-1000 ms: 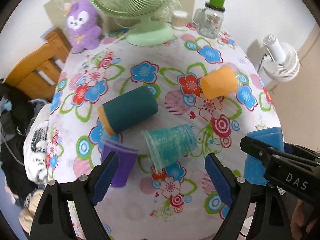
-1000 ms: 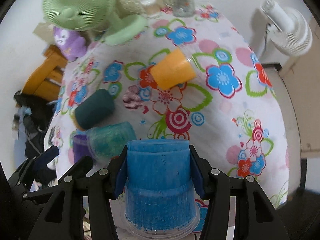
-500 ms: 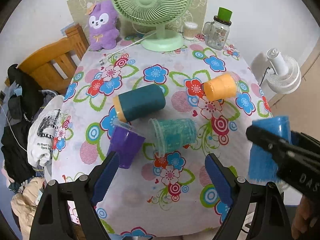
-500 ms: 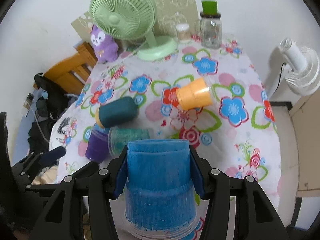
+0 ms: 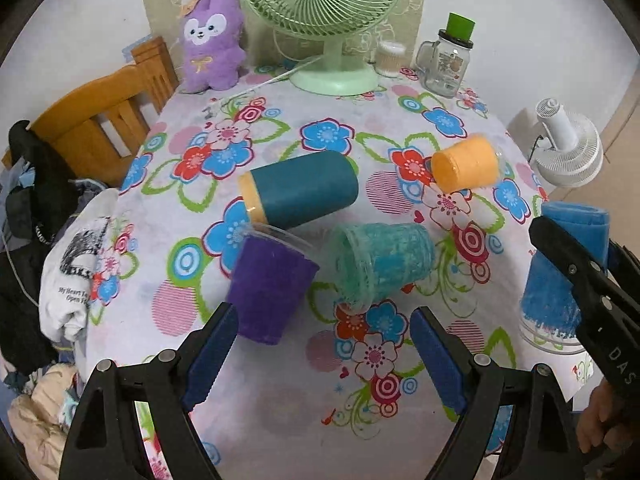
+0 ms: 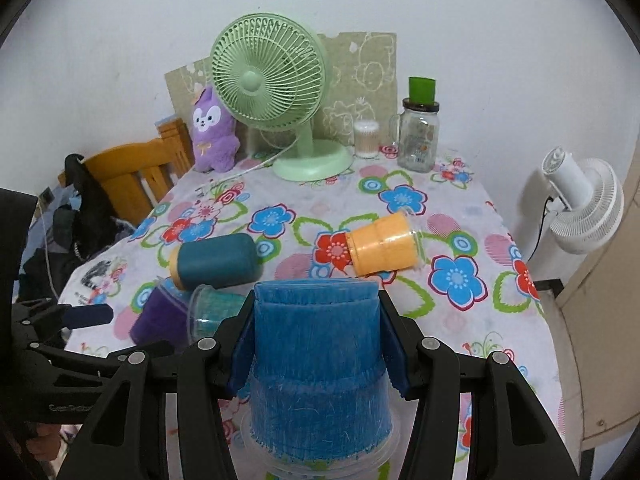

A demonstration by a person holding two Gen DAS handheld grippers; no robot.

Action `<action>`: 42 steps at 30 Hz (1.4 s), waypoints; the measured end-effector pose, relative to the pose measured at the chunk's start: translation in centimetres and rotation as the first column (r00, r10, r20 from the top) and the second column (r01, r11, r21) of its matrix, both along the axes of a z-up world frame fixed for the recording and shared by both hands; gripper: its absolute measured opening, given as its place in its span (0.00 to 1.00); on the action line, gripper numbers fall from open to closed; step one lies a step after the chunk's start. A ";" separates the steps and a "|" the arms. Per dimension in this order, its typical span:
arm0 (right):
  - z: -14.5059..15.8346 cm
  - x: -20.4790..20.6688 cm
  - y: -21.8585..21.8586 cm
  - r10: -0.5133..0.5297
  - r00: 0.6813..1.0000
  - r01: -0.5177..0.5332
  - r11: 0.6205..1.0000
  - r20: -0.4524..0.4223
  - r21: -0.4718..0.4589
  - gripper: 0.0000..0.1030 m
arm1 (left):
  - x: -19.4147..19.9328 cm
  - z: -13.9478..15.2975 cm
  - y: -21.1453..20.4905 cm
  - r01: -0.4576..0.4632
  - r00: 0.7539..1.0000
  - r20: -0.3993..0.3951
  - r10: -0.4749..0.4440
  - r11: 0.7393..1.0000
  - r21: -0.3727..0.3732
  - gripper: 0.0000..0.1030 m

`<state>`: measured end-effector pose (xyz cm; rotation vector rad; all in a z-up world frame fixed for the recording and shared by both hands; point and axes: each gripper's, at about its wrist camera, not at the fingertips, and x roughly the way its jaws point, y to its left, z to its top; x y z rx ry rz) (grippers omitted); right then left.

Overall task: Flip cup upside down
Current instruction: 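Rotate the held blue cup with the right gripper so its opening faces down, then lower the blue cup rim-down onto the table and open the right gripper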

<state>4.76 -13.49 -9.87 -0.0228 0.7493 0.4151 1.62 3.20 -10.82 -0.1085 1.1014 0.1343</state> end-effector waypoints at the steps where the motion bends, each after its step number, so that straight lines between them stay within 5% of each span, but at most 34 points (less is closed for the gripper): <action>1: -0.6 0.1 0.0 -0.008 1.000 0.008 1.000 0.015 0.001 0.56 | 0.0 -0.2 0.0 0.003 1.000 0.008 -0.003 1.000 0.002 0.86; 15: -5.3 1.3 1.1 -0.086 0.995 0.086 0.996 0.059 -0.002 0.56 | 0.9 -3.2 0.6 0.021 0.999 0.040 -0.021 1.000 0.000 0.86; 21: -7.5 2.1 1.0 -0.114 0.993 0.114 0.993 -0.017 0.011 0.57 | 1.2 -3.9 0.1 0.032 0.998 0.044 -0.033 0.999 0.030 0.89; 37: -7.7 -0.4 0.6 -0.093 0.995 0.093 0.995 -0.030 -0.025 0.60 | 1.1 -4.3 -0.7 0.086 0.996 0.000 -0.086 0.994 0.068 0.92; 39: -7.9 -0.4 0.7 -0.103 0.993 0.100 0.994 -0.062 -0.045 0.77 | 1.1 -4.3 -0.7 0.084 0.996 -0.015 -0.083 0.994 0.067 0.92; 42: -7.4 -0.8 0.7 -0.121 0.990 0.116 0.990 -0.069 -0.074 0.85 | 0.9 -4.1 -0.6 0.087 0.996 -0.036 -0.085 0.993 0.076 0.92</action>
